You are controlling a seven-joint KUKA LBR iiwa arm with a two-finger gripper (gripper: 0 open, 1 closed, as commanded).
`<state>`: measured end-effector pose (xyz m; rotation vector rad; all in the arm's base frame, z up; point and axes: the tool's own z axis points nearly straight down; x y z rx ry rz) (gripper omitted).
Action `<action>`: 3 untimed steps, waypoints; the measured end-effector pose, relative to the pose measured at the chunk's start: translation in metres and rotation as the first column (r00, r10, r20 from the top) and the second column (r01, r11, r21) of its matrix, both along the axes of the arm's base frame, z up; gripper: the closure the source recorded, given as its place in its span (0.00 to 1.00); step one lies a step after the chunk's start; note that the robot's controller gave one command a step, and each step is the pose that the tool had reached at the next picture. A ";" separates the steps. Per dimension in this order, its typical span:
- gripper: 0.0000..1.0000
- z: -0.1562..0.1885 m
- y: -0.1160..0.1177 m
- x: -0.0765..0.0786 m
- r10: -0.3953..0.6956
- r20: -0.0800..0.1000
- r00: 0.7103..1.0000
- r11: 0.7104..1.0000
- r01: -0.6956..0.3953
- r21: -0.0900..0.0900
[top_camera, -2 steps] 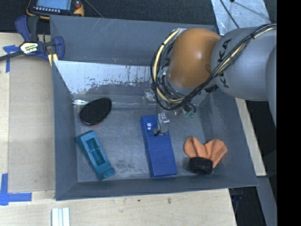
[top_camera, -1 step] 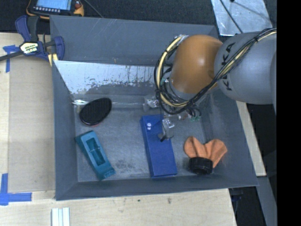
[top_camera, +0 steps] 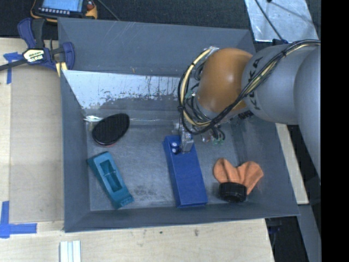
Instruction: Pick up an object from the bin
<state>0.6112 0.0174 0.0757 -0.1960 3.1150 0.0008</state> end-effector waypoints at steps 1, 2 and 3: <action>1.00 0.000 0.000 0.000 0.000 0.000 1.000 1.000 0.000 0.000; 1.00 0.017 0.037 -0.001 0.019 -0.012 1.000 1.000 -0.019 -0.003; 1.00 0.048 0.048 -0.018 0.061 -0.013 0.998 0.998 -0.060 0.003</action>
Offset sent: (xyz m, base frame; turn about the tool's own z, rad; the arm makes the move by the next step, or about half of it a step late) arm -0.0015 0.0589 0.0254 -0.0323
